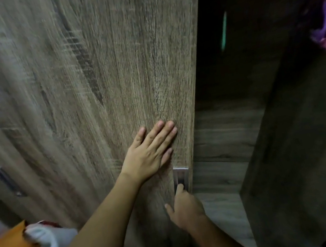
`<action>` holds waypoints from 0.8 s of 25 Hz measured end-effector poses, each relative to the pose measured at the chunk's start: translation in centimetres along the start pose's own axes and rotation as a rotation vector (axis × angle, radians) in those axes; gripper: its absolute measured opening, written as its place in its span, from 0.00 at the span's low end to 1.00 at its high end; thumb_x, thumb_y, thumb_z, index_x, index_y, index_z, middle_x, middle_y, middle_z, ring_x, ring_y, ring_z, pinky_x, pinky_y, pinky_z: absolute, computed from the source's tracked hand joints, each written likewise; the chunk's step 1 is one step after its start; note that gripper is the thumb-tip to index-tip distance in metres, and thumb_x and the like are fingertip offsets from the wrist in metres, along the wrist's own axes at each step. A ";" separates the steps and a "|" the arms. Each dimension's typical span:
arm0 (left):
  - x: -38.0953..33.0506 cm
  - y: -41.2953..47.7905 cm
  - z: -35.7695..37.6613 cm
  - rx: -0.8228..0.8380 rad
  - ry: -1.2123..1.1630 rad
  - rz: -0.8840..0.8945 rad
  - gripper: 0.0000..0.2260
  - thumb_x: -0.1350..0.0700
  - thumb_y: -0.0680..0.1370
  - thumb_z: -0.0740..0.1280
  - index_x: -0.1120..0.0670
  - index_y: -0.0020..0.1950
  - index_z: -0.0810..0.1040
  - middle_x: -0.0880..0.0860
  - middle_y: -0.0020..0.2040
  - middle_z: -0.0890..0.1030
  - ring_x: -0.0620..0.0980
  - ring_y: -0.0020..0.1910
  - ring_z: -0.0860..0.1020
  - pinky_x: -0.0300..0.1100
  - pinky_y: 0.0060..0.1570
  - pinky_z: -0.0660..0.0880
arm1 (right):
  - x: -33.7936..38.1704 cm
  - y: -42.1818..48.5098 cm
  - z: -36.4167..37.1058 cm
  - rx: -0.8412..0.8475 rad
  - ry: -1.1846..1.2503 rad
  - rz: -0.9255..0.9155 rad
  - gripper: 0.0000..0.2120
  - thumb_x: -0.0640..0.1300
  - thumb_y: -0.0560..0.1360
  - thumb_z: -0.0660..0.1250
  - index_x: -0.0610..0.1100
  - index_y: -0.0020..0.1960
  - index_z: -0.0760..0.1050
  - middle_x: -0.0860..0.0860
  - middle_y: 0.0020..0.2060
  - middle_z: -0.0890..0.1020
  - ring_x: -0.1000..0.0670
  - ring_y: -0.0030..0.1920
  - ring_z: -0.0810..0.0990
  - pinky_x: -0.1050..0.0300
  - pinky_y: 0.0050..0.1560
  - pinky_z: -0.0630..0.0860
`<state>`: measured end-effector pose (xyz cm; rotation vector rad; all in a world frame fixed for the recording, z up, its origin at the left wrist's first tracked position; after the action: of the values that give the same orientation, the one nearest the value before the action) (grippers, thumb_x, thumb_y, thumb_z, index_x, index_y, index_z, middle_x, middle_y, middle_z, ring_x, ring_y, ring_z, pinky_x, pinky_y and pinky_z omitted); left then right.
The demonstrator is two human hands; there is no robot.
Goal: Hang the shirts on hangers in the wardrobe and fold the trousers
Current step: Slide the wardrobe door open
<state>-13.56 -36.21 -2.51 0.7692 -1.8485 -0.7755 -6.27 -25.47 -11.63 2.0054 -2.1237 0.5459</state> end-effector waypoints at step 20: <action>10.7 -7.9 -0.2 0.082 0.040 -0.058 0.28 0.48 0.81 0.53 0.53 0.77 0.47 0.50 0.78 0.42 0.49 0.77 0.45 0.50 0.71 0.50 | 11.3 2.2 3.9 0.088 -0.104 -0.169 0.33 0.50 0.79 0.58 0.36 0.75 0.47 0.41 0.67 0.70 0.43 0.65 0.72 0.52 0.60 0.71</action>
<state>-15.68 -49.34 -3.01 0.8874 -1.8381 -0.7196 -8.91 -37.39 -11.41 2.2826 -1.9918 0.5262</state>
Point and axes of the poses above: each hand's wrist, its own y-axis towards the middle knuckle, its own z-axis out of the palm, x = y × z, the point moved 2 cm from there along y, towards the middle knuckle
